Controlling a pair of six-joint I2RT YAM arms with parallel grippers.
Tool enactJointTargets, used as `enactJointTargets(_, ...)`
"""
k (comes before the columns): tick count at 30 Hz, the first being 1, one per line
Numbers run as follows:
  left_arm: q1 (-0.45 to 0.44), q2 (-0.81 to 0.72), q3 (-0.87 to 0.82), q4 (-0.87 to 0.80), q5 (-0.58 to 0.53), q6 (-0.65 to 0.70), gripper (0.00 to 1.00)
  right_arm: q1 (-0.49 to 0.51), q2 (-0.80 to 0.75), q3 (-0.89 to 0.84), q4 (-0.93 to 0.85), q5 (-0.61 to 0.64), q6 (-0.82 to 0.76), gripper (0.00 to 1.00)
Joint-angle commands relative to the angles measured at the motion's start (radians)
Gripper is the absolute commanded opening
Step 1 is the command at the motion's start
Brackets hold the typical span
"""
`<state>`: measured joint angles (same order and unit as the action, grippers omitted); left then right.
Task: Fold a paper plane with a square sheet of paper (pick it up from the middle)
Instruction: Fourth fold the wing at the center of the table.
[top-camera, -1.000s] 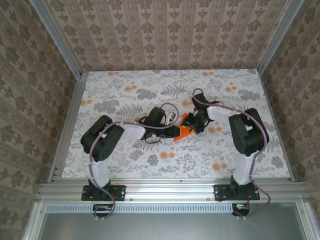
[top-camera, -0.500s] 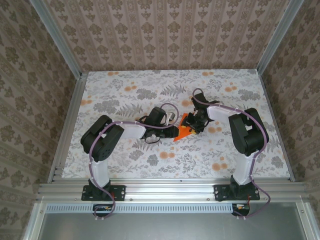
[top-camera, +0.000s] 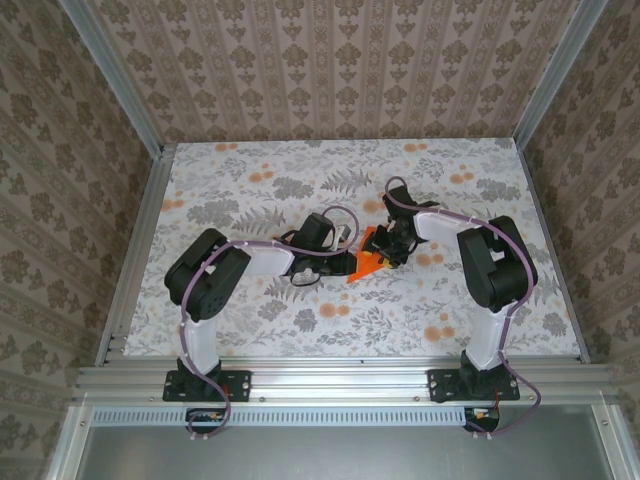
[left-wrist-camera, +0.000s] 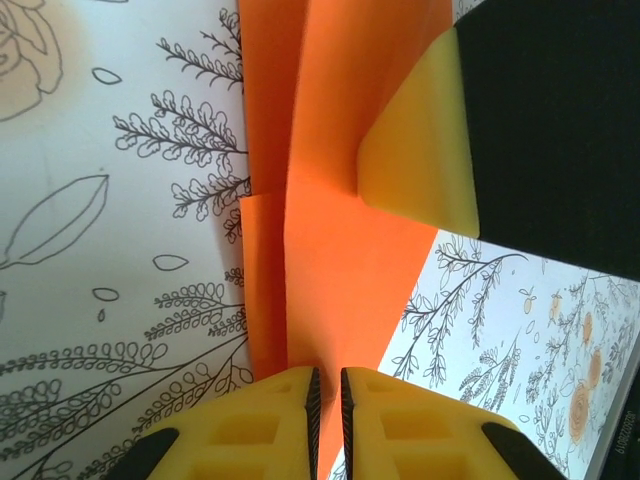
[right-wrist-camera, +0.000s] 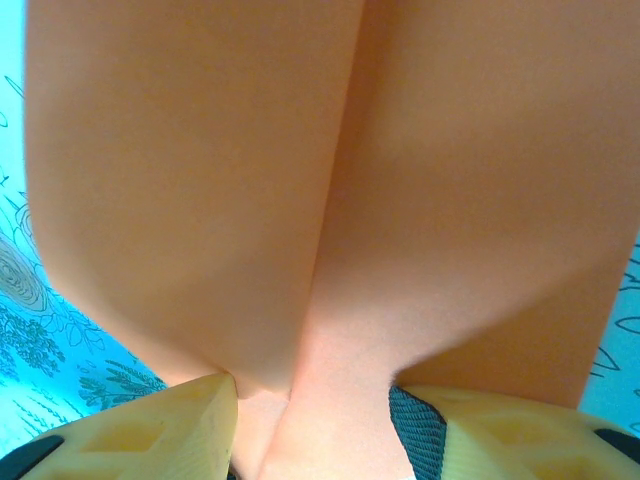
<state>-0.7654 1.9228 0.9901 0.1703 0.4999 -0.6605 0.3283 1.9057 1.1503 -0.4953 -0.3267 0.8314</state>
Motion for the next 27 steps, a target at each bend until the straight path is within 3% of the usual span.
enactJointTargets(1, -0.004, 0.019, 0.024, -0.034, -0.017, 0.029, 0.16, -0.005, 0.136, -0.088, -0.108, 0.217, 0.013, 0.52)
enactJointTargets(15, -0.005, 0.046, 0.041, -0.074, -0.032, 0.035, 0.12, -0.002, 0.154, -0.077, -0.136, 0.260, 0.014, 0.54)
enactJointTargets(27, -0.006, 0.039, 0.046, -0.087, -0.030, 0.039, 0.11, 0.049, 0.198, -0.026, -0.227, 0.404, 0.034, 0.52)
